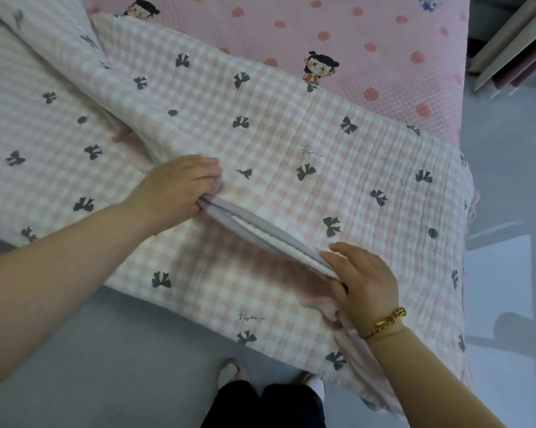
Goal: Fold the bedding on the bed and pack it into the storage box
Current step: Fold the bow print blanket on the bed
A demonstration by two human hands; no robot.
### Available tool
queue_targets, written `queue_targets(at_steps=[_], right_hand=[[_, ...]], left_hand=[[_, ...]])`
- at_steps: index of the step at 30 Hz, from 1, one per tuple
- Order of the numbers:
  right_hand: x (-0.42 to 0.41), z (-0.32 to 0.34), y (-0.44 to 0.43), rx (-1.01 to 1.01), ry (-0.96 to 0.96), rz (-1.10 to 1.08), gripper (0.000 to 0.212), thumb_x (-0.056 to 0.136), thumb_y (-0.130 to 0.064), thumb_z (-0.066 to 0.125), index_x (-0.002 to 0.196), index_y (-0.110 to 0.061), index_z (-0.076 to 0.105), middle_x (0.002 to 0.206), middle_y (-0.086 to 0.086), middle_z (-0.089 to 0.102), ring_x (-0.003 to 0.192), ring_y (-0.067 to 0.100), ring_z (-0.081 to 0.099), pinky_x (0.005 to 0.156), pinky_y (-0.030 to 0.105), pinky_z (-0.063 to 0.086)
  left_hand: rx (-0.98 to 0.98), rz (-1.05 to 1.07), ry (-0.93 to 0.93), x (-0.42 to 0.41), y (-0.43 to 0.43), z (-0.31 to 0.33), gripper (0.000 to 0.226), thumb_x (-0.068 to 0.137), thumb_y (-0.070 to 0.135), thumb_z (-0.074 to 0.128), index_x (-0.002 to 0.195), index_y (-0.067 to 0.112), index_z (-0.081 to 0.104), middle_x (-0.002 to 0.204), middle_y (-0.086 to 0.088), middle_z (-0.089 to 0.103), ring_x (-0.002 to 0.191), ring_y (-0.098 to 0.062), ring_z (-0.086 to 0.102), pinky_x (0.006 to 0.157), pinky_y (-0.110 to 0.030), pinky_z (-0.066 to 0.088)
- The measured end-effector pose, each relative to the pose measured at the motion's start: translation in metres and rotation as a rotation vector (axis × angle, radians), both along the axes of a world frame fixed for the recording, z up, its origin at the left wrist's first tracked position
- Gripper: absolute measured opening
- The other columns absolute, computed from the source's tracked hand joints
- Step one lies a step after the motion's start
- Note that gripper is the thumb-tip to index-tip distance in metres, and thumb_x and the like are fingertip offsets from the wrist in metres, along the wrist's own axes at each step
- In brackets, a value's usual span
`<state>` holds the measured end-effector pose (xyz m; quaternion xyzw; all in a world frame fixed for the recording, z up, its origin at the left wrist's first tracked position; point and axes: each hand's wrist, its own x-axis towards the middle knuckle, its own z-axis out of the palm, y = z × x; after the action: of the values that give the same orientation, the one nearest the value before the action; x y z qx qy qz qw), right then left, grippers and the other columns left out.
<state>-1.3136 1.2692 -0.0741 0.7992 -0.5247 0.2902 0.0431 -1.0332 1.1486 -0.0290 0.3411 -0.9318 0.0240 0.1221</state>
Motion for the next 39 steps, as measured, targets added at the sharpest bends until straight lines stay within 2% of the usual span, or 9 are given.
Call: queue_targets(at_steps=[5,16,20,23,26,30,34,37,39], right_hand=[[0.041,-0.022,0.045,0.096,0.028,0.255,0.039,0.100,-0.029,0.024,0.102,-0.012,0.059,0.097,0.008,0.072,0.096,0.020,0.062,0.077,0.030,0.053],[0.059,-0.060,0.070,0.417,0.149,0.268,0.062,0.098,-0.026,0.021,0.074,-0.011,0.076,0.084,0.000,0.074,0.084,0.016,0.069,0.068,0.023,0.055],[0.058,-0.067,0.073,0.597,0.443,0.220,0.054,0.084,-0.036,0.030,0.088,-0.007,0.075,0.100,0.005,0.072,0.106,0.018,0.045,0.105,0.030,0.030],[0.060,-0.062,0.090,0.753,0.564,0.221,0.074,0.095,-0.044,0.010,0.092,-0.008,0.074,0.102,0.004,0.071,0.106,0.021,0.055,0.106,0.031,0.013],[0.060,-0.035,0.089,0.845,0.432,0.119,0.061,0.097,-0.043,0.010,0.093,-0.027,0.069,0.092,-0.009,0.071,0.084,0.010,0.069,0.088,0.023,0.044],[0.089,0.006,0.045,0.985,0.258,0.088,0.048,0.098,-0.042,0.028,0.142,-0.024,0.026,0.139,-0.006,0.042,0.126,0.013,0.040,0.104,0.022,0.031],[0.163,0.015,-0.011,0.770,0.155,0.060,0.075,0.089,-0.061,0.001,0.136,-0.018,0.042,0.136,-0.002,0.049,0.125,0.012,0.047,0.104,0.019,0.033],[0.268,0.006,-0.082,0.540,0.126,0.077,0.070,0.096,-0.051,0.006,0.106,-0.017,0.066,0.103,-0.001,0.069,0.090,0.013,0.069,0.079,0.020,0.050],[0.331,0.013,-0.119,0.590,0.192,0.129,0.052,0.094,-0.046,0.028,0.126,-0.013,0.053,0.129,0.010,0.056,0.116,0.023,0.057,0.096,0.034,0.046]], left_hand=[[0.243,0.241,-0.074,0.065,0.093,-0.003,0.054,0.028,-0.014,0.086,0.075,0.003,0.066,0.065,-0.010,0.068,0.050,-0.024,0.065,0.030,-0.031,0.046],[0.258,0.322,-0.065,0.071,0.138,-0.080,0.045,0.041,-0.005,0.083,0.081,0.007,0.066,0.073,-0.014,0.071,0.060,-0.026,0.070,0.044,-0.037,0.053],[0.345,0.314,-0.148,0.071,0.143,-0.093,0.029,0.072,0.018,0.047,0.065,0.006,0.072,0.074,-0.009,0.072,0.064,-0.019,0.070,0.073,-0.025,0.041],[0.527,0.634,0.135,0.063,0.146,-0.095,0.024,0.086,-0.004,0.050,0.097,-0.001,0.071,0.112,-0.011,0.065,0.104,-0.023,0.062,0.087,-0.012,0.031],[0.629,1.140,0.519,0.054,0.149,-0.068,0.031,0.092,0.001,0.047,0.121,-0.001,0.057,0.133,-0.015,0.048,0.123,-0.028,0.044,0.100,-0.023,0.029],[0.729,1.589,1.078,0.090,0.110,-0.043,0.037,0.095,0.007,0.041,0.129,-0.005,0.044,0.127,-0.021,0.050,0.113,-0.034,0.050,0.093,-0.034,0.040],[0.922,1.592,1.505,0.135,0.053,-0.035,0.021,0.095,0.004,0.035,0.080,0.008,0.049,0.073,-0.007,0.047,0.060,-0.015,0.047,0.051,-0.016,0.043],[1.099,1.488,1.640,0.185,-0.008,-0.035,0.028,0.100,0.014,0.033,0.123,0.001,0.044,0.106,-0.014,0.057,0.098,-0.026,0.059,0.089,-0.032,0.047],[1.141,1.436,1.661,0.207,-0.035,-0.036,0.040,0.101,0.017,0.035,0.136,0.000,0.035,0.119,-0.016,0.056,0.107,-0.025,0.057,0.093,-0.033,0.046]])
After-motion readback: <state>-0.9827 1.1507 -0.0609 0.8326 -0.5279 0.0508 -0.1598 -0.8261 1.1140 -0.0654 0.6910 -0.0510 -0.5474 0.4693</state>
